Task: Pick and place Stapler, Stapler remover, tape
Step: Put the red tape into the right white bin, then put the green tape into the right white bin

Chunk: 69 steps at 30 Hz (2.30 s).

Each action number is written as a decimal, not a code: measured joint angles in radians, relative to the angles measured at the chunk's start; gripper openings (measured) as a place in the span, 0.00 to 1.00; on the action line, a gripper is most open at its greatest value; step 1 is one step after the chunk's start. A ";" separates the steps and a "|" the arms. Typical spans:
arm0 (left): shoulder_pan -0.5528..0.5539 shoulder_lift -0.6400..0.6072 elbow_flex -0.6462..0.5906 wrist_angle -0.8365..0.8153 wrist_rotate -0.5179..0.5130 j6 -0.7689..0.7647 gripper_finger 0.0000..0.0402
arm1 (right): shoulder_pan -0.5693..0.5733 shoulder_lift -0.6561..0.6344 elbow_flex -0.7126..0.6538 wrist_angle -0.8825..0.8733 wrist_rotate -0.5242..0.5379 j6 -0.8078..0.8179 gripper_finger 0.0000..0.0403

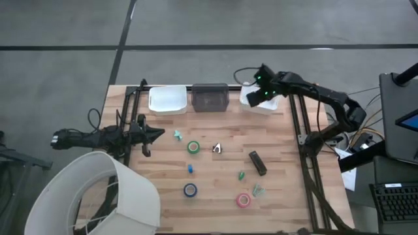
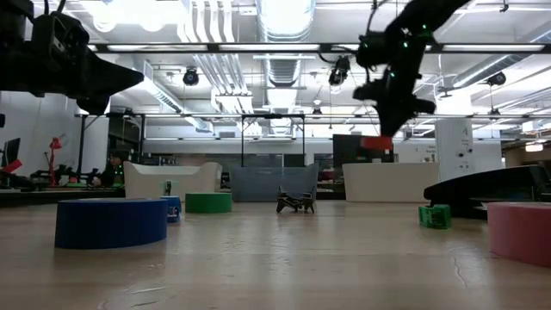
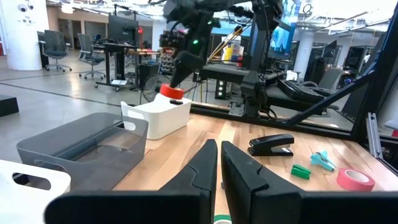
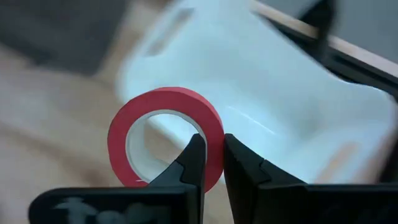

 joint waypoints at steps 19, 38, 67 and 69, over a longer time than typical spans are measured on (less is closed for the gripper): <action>0.000 0.000 0.000 0.000 0.000 0.000 0.06 | -0.234 0.002 -0.177 0.122 0.004 0.009 0.09; 0.000 0.000 0.000 0.000 0.000 0.000 0.06 | -0.249 0.003 -0.262 0.215 0.004 0.017 0.10; 0.000 0.000 0.000 0.000 0.000 0.000 0.06 | -0.213 -0.054 -0.150 0.211 -0.208 0.019 0.34; 0.000 0.000 0.000 0.000 0.000 0.000 0.06 | -0.184 -0.060 -0.143 0.211 -0.261 0.026 0.35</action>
